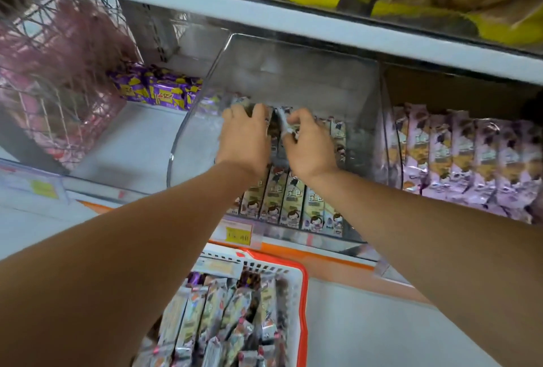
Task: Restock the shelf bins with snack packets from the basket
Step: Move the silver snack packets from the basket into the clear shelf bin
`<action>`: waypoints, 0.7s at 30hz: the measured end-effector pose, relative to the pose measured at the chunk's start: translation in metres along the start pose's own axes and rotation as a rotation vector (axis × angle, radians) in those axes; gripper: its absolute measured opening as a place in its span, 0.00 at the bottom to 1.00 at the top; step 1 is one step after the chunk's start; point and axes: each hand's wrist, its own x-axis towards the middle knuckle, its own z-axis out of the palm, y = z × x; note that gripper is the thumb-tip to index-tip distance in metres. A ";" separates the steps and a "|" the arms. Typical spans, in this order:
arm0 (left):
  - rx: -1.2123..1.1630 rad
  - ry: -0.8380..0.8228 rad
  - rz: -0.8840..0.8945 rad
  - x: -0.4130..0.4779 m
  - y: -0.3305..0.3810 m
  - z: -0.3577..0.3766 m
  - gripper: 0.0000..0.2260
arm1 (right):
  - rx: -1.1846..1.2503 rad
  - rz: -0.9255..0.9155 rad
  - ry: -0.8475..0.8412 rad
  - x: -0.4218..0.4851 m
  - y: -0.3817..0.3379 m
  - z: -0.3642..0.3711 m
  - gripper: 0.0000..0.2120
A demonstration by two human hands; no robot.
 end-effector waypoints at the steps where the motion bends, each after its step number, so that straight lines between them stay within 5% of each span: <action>1: 0.086 0.008 0.029 0.002 -0.001 0.002 0.21 | -0.014 -0.016 -0.029 0.001 0.001 0.003 0.13; 8: 0.299 -0.002 0.152 -0.007 -0.017 0.005 0.30 | -0.001 -0.043 -0.110 0.003 0.001 0.006 0.26; 21: 0.156 -0.164 0.176 -0.003 -0.025 0.005 0.37 | -0.128 -0.130 -0.200 0.009 0.002 0.015 0.31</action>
